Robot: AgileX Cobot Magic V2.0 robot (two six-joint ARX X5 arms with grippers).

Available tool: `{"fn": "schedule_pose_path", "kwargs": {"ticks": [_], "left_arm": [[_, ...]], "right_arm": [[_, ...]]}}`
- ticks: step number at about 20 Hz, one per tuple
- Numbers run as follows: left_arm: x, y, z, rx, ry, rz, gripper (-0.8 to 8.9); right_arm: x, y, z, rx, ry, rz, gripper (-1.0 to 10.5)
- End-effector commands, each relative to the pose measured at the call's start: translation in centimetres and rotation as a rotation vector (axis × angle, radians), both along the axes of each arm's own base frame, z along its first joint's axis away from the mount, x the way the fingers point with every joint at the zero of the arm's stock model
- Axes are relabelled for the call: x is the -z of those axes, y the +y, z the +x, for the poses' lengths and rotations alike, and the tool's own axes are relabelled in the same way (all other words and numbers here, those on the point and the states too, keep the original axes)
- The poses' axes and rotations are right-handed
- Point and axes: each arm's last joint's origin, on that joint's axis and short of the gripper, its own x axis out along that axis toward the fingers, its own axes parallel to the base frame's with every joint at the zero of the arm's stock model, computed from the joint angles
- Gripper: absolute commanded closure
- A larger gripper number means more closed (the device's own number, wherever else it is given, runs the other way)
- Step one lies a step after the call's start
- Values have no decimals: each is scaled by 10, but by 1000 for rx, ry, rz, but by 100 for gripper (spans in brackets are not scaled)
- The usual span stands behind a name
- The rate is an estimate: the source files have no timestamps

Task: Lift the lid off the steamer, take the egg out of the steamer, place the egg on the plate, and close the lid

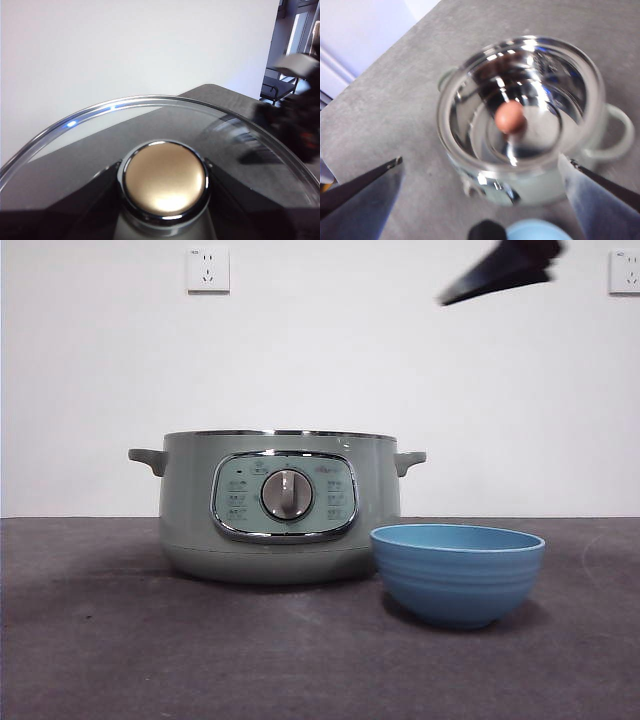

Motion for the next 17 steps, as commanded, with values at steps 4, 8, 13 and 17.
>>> {"fn": "schedule_pose_path", "kwargs": {"ticks": [4,8,13,17], "left_arm": [[-7,11,-23,-5,-30,-33,821],[-9,18,-37,-7,-43,-54,821],[-10,24,-50,-7,-51,-58,821],[-8,26,-55,-7,-44,-55,821]], "right_arm": [[-2,51,37,1,21,-91,411],[10,91,68,-11,32,-151,411],[53,122,104,4,61,-217,412],[84,133,119,1,83,-232,412]]}}
